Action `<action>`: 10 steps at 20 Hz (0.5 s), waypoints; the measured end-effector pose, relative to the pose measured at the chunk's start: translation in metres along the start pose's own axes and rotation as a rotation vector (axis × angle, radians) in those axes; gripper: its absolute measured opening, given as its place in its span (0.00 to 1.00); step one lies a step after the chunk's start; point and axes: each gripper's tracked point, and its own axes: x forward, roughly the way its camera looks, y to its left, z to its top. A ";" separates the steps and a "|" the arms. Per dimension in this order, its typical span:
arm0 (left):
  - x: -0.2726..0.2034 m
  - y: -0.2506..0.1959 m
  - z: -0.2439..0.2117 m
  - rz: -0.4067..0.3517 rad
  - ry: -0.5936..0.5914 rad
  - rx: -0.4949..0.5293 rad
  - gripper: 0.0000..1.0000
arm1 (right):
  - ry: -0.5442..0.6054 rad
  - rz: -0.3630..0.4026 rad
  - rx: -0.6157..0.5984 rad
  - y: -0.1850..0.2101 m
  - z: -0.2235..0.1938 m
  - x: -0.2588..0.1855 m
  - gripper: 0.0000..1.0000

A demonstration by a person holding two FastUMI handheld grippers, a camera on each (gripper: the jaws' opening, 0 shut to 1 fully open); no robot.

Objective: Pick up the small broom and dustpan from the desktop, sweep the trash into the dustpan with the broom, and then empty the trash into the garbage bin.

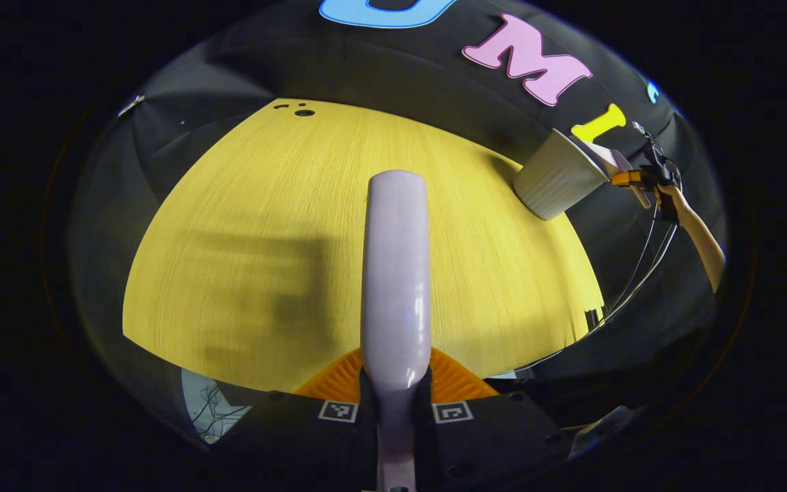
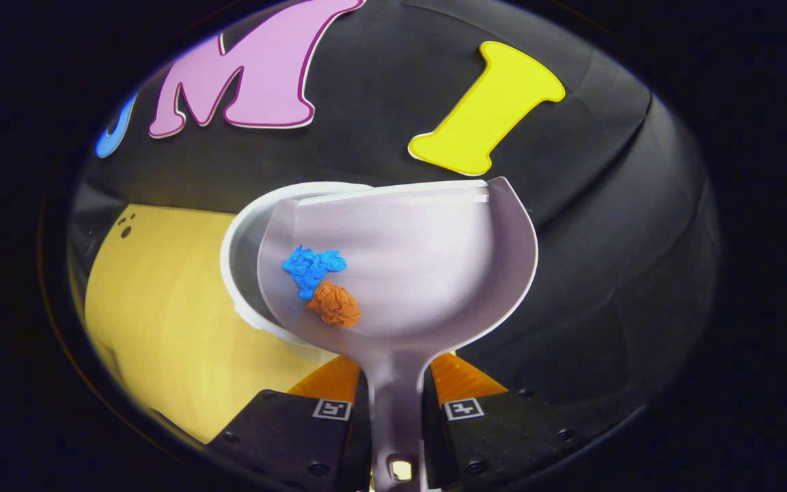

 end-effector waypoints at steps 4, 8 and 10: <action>0.001 0.002 -0.004 0.017 0.010 -0.021 0.25 | -0.062 -0.094 -0.041 -0.010 0.008 0.008 0.35; 0.003 0.000 -0.008 0.026 0.023 -0.034 0.25 | -0.092 -0.185 -0.132 -0.014 0.007 0.013 0.35; 0.004 -0.003 -0.008 0.029 0.028 -0.035 0.25 | -0.113 -0.237 -0.220 -0.017 0.009 0.011 0.35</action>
